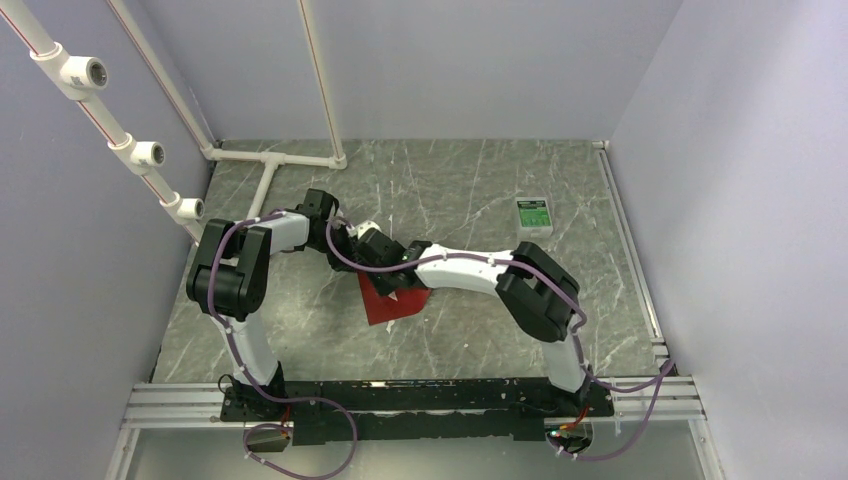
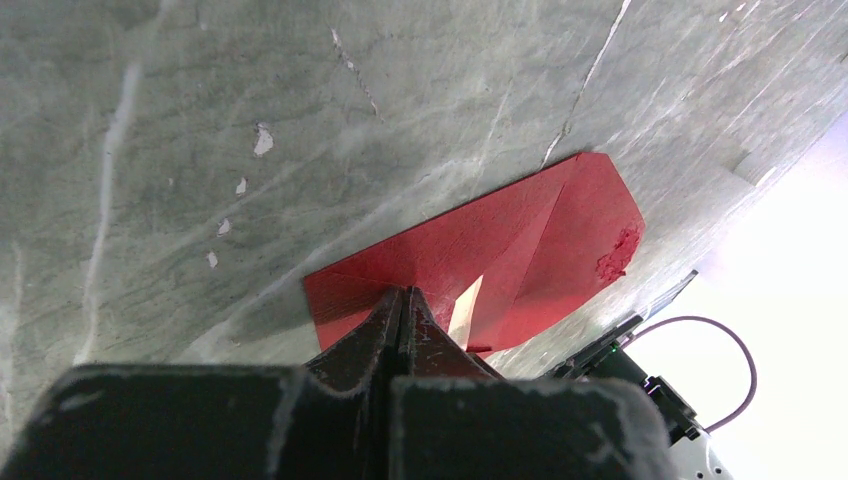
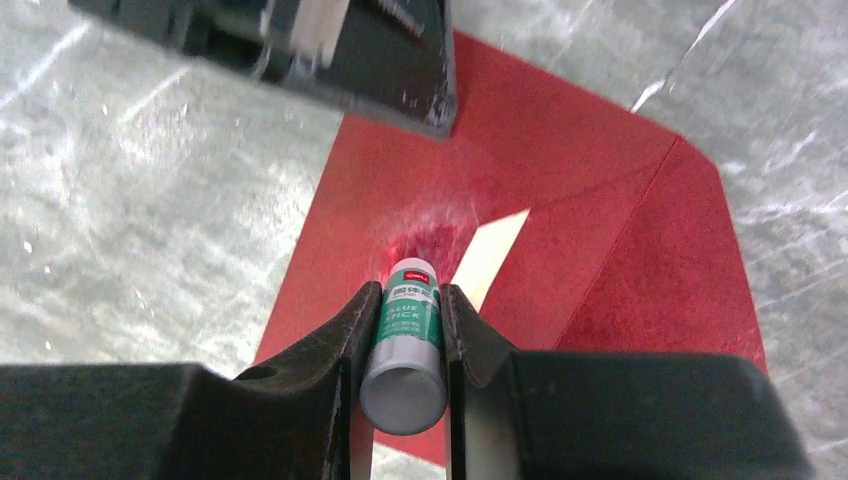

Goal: Place the letter into the envelope and seal it

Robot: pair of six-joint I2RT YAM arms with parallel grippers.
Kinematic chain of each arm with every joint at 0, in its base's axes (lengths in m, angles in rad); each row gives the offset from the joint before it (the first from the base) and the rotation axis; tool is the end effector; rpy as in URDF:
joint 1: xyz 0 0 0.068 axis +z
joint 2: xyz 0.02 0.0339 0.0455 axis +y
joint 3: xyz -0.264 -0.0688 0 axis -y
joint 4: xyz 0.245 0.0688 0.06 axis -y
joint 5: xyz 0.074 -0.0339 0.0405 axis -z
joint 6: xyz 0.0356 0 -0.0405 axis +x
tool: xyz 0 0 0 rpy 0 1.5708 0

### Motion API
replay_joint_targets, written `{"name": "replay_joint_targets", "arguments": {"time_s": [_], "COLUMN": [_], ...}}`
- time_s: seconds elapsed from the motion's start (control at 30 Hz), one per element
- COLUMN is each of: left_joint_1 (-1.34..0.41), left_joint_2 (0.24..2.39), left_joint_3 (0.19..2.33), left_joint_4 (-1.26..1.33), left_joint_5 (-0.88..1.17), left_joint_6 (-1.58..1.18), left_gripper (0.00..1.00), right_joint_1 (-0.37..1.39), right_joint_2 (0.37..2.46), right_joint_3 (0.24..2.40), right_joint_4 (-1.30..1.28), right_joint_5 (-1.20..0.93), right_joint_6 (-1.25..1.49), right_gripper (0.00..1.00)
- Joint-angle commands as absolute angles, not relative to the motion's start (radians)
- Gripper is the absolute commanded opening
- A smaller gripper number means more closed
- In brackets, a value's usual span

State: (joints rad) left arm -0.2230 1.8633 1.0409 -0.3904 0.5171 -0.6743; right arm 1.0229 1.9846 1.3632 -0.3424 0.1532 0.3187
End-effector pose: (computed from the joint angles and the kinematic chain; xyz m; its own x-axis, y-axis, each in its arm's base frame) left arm 0.3312 -0.0931 0.1293 -0.9390 -0.3436 0.0154 -0.2882 0.7616 -0.5805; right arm 0.2247 0.3579 0.1717 -0.6564 -0.4812 -0.5810 -0.6240 0.7791 0.0597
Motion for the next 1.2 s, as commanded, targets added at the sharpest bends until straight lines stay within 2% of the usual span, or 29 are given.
{"name": "replay_joint_targets", "arguments": {"time_s": [0.0, 0.17, 0.43, 0.63, 1.03, 1.17], "left_joint_1": [-0.232, -0.232, -0.232, -0.232, -0.232, -0.232], "left_joint_2": [1.918, 1.922, 1.925, 1.907, 1.907, 1.906], "left_joint_3": [1.005, 1.007, 1.01, 0.989, 0.968, 0.968], "left_joint_4": [-0.416, -0.416, -0.411, -0.396, -0.384, -0.382], "left_joint_5": [0.359, 0.359, 0.358, 0.357, 0.353, 0.353], "left_joint_6": [-0.65, -0.647, -0.651, -0.657, -0.66, -0.66], "left_gripper": [0.02, 0.02, 0.02, 0.03, 0.02, 0.03], "right_joint_1": [0.991, 0.992, 1.04, 1.045, 1.006, 1.009], "right_joint_2": [2.088, 2.091, 1.966, 1.933, 2.128, 2.097], "right_joint_3": [1.439, 1.452, 1.281, 1.255, 1.481, 1.453], "right_joint_4": [-0.434, -0.445, -0.442, -0.422, -0.5, -0.499], "right_joint_5": [0.228, 0.215, 0.094, 0.005, 0.22, 0.222], "right_joint_6": [0.345, 0.321, 0.275, 0.279, 0.307, 0.308], "right_gripper": [0.0, 0.0, 0.0, 0.0, 0.0, 0.0]}}
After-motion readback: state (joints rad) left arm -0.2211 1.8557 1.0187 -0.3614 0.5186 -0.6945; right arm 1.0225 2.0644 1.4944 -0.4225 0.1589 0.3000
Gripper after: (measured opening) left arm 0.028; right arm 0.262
